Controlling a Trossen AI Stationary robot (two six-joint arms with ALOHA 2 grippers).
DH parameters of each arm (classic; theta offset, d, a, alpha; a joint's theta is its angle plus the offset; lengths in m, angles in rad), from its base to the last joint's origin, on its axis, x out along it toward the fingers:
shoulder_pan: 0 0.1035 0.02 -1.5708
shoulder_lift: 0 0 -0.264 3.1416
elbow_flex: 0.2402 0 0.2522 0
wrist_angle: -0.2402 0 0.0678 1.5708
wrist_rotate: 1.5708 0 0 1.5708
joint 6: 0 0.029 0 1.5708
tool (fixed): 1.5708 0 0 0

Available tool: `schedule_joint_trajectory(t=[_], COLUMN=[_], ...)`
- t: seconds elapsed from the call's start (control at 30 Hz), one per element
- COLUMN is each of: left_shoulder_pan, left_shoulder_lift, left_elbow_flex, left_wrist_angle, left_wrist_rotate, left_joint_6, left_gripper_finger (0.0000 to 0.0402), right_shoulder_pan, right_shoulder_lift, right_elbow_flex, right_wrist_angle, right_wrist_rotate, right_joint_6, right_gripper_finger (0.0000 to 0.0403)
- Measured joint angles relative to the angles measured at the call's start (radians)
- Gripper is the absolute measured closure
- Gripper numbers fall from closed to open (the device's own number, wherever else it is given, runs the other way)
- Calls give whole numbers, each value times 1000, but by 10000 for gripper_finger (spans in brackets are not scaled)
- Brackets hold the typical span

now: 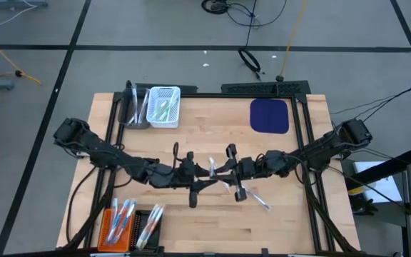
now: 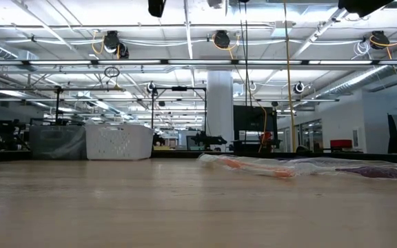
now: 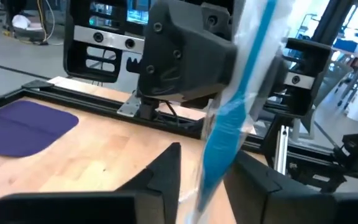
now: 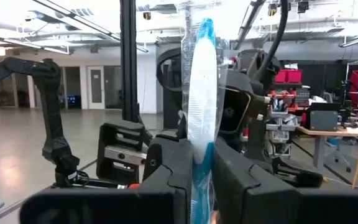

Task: Pick & Place Toothbrushes
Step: Put the blue toothbrush into the orange bin

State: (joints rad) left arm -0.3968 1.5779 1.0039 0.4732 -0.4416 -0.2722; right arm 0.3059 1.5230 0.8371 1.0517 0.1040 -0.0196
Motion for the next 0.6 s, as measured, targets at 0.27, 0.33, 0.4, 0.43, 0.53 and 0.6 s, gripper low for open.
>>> schedule_joint_trajectory(t=[0.27, 0.33, 0.4, 0.43, 0.53, 0.6], left_shoulder_pan=[-3, -5, -9, -11, -18, -25], left_shoulder_lift=[0, 0, 0, 0, 0, -1], left_elbow_flex=[0, 0, 0, 0, 0, 0], left_wrist_angle=[-6, -7, -7, -8, -7, -8], left_wrist_rotate=[17, 19, 21, 20, 18, 13], left_joint_6=[24, 15, 7, 4, 2, 3], left_gripper_finger=[384, 383, 390, 389, 389, 389], right_shoulder_pan=[-1, -1, -1, -1, -1, -1], right_shoulder_lift=[0, 0, 0, 0, 0, 0], right_elbow_flex=[0, 0, 0, 0, 0, 0], right_wrist_angle=[-9, -14, -23, -29, -49, -59], right_wrist_rotate=[3, 2, 2, 0, -5, -5], right_joint_6=[7, 5, 4, 4, 6, 8], right_gripper_finger=[362, 350, 338, 333, 320, 315])
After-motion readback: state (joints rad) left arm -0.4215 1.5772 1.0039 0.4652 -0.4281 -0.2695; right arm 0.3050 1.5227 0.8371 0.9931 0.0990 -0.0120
